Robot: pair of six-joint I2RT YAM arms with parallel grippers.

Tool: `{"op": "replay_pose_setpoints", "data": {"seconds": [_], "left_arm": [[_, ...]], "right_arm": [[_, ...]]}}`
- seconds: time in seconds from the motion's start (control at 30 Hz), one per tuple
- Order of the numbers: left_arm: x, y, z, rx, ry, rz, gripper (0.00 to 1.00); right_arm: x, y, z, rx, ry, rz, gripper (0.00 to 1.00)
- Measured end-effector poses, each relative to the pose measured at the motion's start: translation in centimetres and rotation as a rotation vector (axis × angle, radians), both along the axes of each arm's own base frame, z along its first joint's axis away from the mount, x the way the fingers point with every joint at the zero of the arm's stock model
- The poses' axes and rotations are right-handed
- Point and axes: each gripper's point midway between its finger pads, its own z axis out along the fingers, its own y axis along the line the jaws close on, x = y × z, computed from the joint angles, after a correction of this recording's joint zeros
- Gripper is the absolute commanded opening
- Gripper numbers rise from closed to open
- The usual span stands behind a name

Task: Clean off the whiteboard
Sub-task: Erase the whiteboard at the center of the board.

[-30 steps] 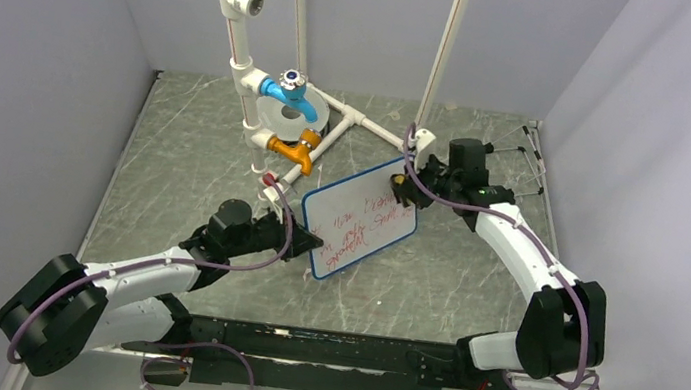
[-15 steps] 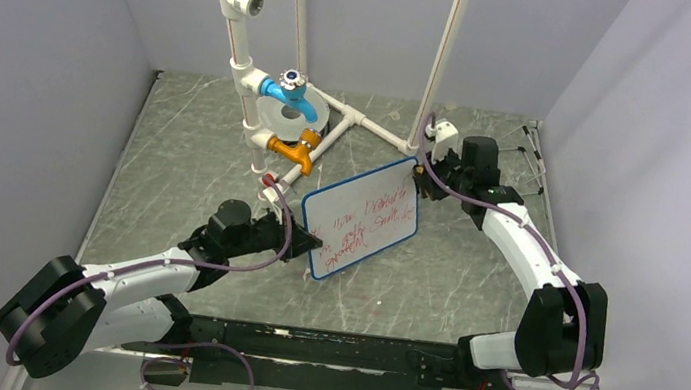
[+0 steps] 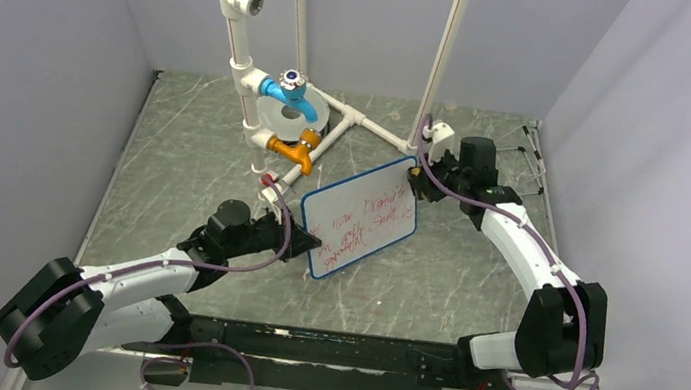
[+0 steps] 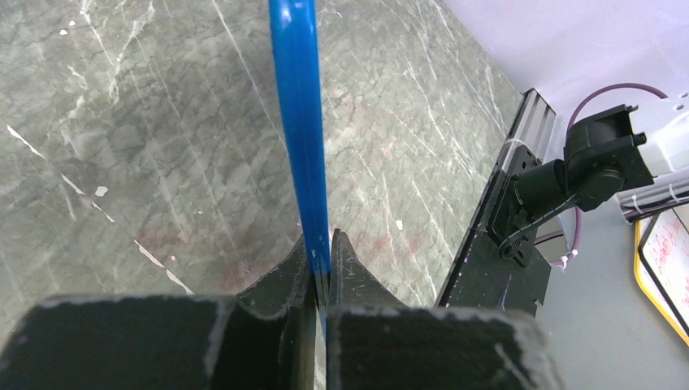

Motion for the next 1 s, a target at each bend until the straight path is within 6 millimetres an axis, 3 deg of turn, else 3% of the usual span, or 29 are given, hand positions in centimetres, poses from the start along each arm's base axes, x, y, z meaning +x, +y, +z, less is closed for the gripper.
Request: {"op": "replay_pose_setpoints", "data": {"seconds": [0.1,0.17,0.27,0.43,0.5,0.6,0.8,0.9,1.0], "left_arm": [[-0.2,0.0,0.0,0.002,-0.002,-0.010,0.00],[-0.2,-0.1,0.0,0.001,-0.002,-0.014,0.00],[-0.2,-0.1,0.0,0.000,-0.001,-0.015,0.00],[-0.1,-0.1,0.0,-0.003,0.005,-0.007,0.00],[-0.1,0.0,0.0,-0.003,0.003,-0.003,0.00],[0.0,0.1,0.1,-0.003,0.002,0.003,0.00],[-0.1,0.1,0.0,0.004,-0.006,-0.002,0.00],[-0.2,0.0,0.0,0.003,-0.004,-0.008,0.00],[-0.2,0.0,0.0,0.000,-0.002,-0.009,0.00]], "right_arm": [[1.2,-2.1,0.1,-0.023,-0.018,-0.085,0.00],[1.2,-2.1,0.0,-0.025,-0.018,-0.080,0.00],[0.5,-1.1,-0.1,-0.020,-0.012,-0.011,0.00],[-2.1,2.4,-0.5,-0.006,0.016,0.157,0.00],[-2.3,2.7,-0.6,-0.010,0.015,0.162,0.00],[-1.5,1.8,-0.7,-0.015,0.021,0.095,0.00],[1.3,-2.8,-1.1,-0.063,0.003,-0.109,0.00],[1.3,-2.8,-1.3,-0.067,0.008,-0.108,0.00],[0.7,-1.5,-1.5,-0.055,0.017,-0.051,0.00]]}}
